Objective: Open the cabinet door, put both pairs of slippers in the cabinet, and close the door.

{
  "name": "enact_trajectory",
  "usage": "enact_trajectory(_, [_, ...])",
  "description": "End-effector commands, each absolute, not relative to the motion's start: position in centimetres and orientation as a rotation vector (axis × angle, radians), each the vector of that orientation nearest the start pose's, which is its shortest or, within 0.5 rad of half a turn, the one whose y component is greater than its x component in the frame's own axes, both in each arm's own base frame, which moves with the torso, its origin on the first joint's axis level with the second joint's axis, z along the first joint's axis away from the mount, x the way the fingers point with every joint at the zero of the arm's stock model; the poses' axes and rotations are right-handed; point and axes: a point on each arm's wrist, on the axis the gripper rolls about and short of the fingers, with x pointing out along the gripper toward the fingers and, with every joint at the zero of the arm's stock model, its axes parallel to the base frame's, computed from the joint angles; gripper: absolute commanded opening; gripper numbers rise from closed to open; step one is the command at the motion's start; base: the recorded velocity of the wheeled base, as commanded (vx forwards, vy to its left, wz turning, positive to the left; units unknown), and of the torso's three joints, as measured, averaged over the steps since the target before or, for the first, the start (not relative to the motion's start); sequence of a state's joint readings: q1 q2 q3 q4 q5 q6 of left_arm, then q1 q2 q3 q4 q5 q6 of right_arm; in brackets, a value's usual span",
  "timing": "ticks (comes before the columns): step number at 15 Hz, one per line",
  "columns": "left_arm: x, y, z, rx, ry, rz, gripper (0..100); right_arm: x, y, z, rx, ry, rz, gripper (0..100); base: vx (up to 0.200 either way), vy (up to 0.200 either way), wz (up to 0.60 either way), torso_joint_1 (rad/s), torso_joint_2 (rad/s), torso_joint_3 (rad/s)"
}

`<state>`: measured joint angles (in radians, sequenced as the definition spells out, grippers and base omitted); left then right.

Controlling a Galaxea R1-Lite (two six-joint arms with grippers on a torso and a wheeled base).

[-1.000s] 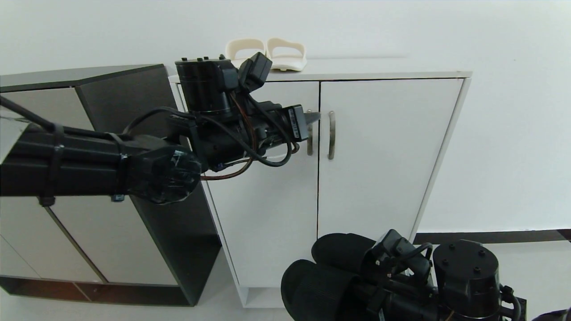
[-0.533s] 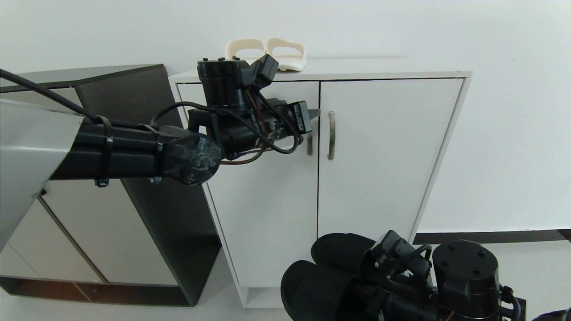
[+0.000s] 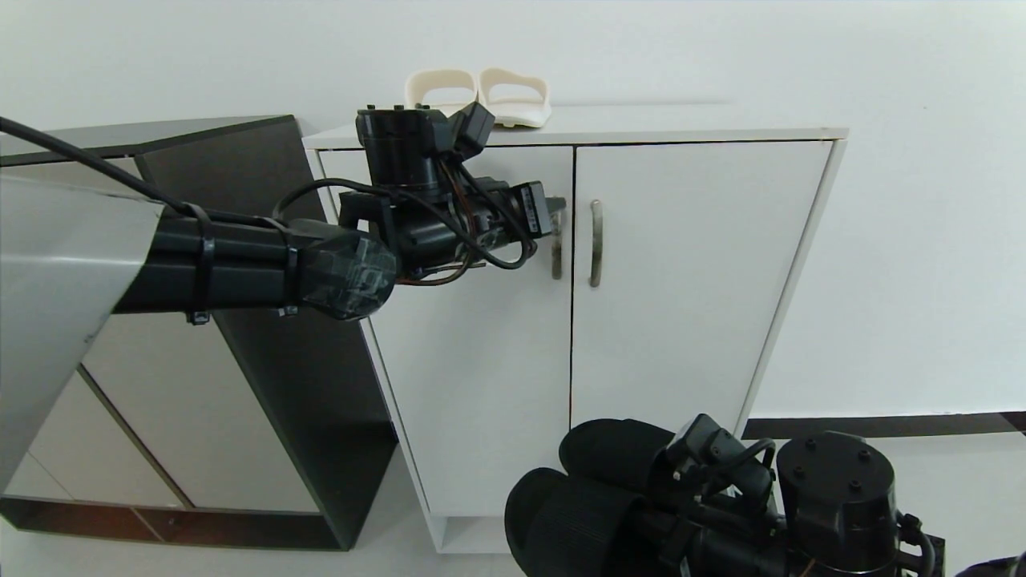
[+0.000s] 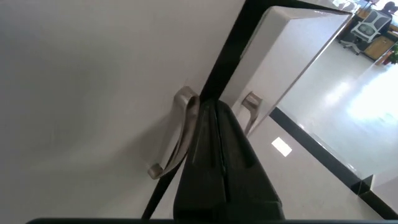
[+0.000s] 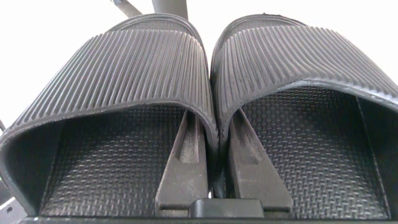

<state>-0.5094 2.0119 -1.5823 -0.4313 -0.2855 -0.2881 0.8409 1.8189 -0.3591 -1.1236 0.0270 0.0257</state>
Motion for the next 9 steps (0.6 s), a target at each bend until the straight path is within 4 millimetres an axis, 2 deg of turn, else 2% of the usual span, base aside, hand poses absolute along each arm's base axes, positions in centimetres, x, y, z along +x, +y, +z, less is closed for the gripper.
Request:
enact_trajectory(1, [36.9, -21.3, 26.6, -0.273, 0.111, -0.789, 0, 17.6, 19.9, 9.0, -0.115, 0.334, 0.858, 0, 0.0, 0.0, 0.0, 0.0, 0.0, 0.0])
enact_trajectory(9, [38.0, -22.2, 26.5, -0.272, 0.12, -0.794, 0, 17.7, 20.0, 8.6, -0.123, 0.348, 0.859, 0, 0.0, 0.0, 0.0, 0.0, 0.0, 0.0])
